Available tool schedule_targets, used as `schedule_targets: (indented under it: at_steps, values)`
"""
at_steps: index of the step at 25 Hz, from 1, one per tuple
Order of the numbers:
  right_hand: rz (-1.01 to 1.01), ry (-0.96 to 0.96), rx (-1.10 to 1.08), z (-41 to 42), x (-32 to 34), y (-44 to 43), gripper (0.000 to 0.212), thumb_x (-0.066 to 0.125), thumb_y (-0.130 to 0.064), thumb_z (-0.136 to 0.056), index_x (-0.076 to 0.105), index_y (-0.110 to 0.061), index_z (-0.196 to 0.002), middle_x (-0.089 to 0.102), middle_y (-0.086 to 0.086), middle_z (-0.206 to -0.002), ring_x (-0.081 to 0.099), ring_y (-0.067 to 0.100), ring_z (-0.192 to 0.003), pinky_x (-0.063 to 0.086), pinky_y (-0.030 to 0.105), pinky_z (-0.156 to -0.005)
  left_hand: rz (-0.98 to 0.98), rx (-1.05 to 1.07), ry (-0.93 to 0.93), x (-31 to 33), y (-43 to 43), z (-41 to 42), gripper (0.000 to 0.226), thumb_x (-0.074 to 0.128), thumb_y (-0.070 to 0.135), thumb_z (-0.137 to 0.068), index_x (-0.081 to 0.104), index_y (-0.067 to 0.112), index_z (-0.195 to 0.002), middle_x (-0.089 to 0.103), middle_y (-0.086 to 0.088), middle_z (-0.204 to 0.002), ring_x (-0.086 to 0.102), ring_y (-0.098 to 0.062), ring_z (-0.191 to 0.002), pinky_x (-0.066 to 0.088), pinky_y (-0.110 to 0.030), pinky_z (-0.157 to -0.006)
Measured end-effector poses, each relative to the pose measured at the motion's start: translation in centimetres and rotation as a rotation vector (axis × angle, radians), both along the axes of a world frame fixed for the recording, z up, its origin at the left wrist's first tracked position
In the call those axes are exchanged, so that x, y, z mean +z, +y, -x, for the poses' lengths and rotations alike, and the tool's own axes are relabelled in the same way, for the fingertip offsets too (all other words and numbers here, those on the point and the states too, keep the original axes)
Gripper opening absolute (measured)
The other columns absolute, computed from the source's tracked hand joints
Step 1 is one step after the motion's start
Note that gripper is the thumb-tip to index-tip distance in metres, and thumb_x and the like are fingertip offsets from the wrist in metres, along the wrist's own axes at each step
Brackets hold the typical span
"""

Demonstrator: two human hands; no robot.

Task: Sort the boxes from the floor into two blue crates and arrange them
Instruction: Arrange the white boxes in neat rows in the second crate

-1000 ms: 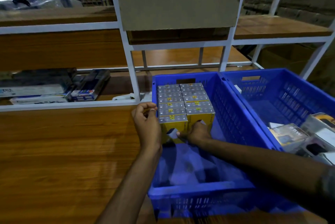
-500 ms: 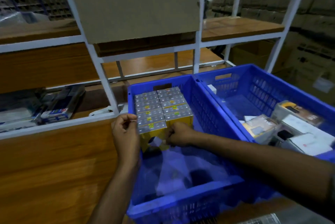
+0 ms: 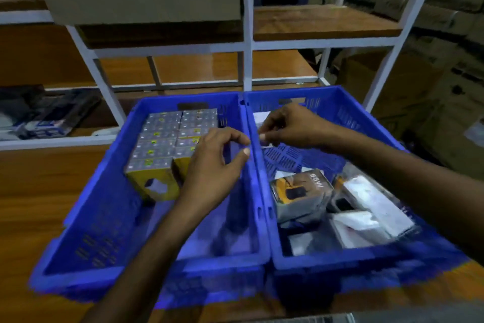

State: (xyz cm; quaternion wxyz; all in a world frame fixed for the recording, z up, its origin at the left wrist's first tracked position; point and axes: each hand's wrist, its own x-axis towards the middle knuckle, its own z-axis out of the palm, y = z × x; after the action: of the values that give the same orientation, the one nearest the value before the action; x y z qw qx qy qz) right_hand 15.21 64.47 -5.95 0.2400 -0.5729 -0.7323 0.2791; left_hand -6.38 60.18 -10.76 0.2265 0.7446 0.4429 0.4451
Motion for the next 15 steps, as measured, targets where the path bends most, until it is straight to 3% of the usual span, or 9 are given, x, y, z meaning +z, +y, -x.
schedule_targets:
  at_steps: [3, 5, 7, 9, 12, 15]
  values:
    - [0.255, -0.292, 0.247, -4.8, -0.8, -1.6, 0.056, 0.085, -0.033, -0.083, 0.064, -0.024, -0.134, 0.065, -0.014, -0.124, 0.06, 0.0, -0.108, 0.044, 0.016, -0.091, -0.071, 0.02, 0.172, -0.6, -1.1, -3.8, 0.012, 0.067, 0.028, -0.087, 0.064, 0.036, -0.095, 0.059, 0.013, -0.103, 0.057, -0.018, -0.106, 0.046, -0.042, -0.094]
    - [0.374, -0.4, 0.371, -6.0, -2.2, -3.1, 0.076, 0.087, -0.039, -0.081, 0.049, -0.031, -0.146, 0.051, -0.025, -0.128, 0.052, -0.015, -0.106, 0.036, 0.0, -0.086, -0.012, -0.004, 0.232, -0.8, -0.9, -5.3, 0.01, 0.066, 0.032, -0.09, 0.064, 0.036, -0.098, 0.057, 0.015, -0.106, 0.053, -0.018, -0.112, 0.044, -0.046, -0.097]
    - [0.35, -0.438, 0.437, -6.1, -3.9, -3.8, 0.083, 0.089, -0.039, -0.077, 0.046, -0.031, -0.147, 0.054, -0.023, -0.128, 0.055, -0.014, -0.1, 0.042, 0.009, -0.088, 0.054, -0.001, 0.258, -1.1, -0.8, -6.2, 0.008, 0.066, 0.032, -0.093, 0.064, 0.036, -0.1, 0.057, 0.017, -0.108, 0.051, -0.017, -0.116, 0.043, -0.048, -0.1]
    - [0.269, -0.458, 0.399, -6.1, -5.4, -3.6, 0.082, 0.089, -0.039, -0.076, 0.048, -0.027, -0.145, 0.062, -0.011, -0.129, 0.061, 0.007, -0.106, 0.05, 0.028, -0.093, 0.094, -0.003, 0.225, -1.6, -0.4, -6.6, 0.009, 0.067, 0.034, -0.093, 0.064, 0.036, -0.101, 0.058, 0.02, -0.107, 0.053, -0.014, -0.116, 0.045, -0.049, -0.1]
    - [0.237, -0.204, 0.234, -7.5, -5.1, -2.6, 0.06, 0.091, -0.04, -0.074, 0.06, -0.028, -0.124, 0.069, 0.001, -0.111, 0.067, 0.023, -0.098, 0.054, 0.041, -0.086, 0.148, -0.044, 0.166, -1.5, 0.0, -6.5, 0.016, 0.066, 0.039, -0.096, 0.062, 0.037, -0.111, 0.065, 0.019, -0.116, 0.059, -0.005, -0.113, 0.049, -0.041, -0.1]
    - [0.348, 0.163, 0.067, -9.8, -3.8, -1.7, 0.049, 0.09, -0.03, -0.077, 0.066, -0.018, -0.118, 0.075, 0.009, -0.111, 0.074, 0.027, -0.1, 0.06, 0.042, -0.089, 0.245, -0.061, 0.135, -0.6, 0.7, -7.3, 0.036, 0.063, 0.038, -0.1, 0.056, 0.029, -0.134, 0.061, 0.017, -0.129, 0.058, 0.001, -0.109, 0.049, -0.03, -0.095]
